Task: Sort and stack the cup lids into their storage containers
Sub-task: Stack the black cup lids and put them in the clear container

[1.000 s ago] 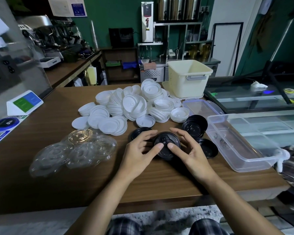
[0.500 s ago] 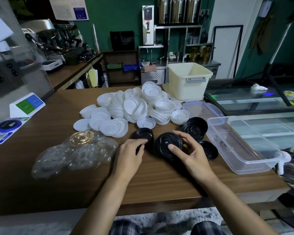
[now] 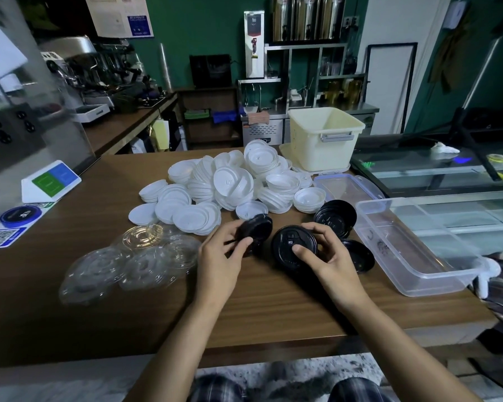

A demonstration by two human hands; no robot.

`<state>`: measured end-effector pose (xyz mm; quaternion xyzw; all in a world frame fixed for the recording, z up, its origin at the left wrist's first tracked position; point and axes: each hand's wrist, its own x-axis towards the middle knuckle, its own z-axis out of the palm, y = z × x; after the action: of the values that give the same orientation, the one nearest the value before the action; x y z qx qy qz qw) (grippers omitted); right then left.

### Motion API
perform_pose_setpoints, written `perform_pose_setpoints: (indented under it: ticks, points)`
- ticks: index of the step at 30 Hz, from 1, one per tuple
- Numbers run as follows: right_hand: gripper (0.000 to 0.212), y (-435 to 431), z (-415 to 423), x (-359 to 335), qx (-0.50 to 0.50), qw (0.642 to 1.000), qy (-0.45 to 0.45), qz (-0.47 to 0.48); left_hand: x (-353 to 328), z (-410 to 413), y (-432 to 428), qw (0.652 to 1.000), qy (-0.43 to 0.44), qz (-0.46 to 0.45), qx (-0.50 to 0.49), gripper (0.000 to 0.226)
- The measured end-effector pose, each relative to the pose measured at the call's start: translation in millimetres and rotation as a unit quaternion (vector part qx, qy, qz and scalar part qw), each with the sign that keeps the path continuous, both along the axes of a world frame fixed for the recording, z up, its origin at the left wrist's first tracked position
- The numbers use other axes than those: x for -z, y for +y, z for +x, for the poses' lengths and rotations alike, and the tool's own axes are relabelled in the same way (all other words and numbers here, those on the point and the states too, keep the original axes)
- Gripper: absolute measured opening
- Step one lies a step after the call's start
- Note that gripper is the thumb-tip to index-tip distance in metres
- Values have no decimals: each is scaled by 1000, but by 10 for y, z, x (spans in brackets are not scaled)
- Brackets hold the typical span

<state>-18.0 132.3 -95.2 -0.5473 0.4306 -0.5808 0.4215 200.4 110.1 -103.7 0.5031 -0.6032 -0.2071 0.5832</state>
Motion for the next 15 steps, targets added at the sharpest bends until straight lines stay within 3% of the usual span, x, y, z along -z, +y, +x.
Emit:
perform_pose_setpoints:
  ticks: [8,15]
  points:
    - [38,-13,5,10,-4,1000,-7,-9,-134,-69,45,979,184,27,79,33]
    - [40,-13,5,-13,-21,1000,4,-19,-94,-46,17,970,210,47,114,35]
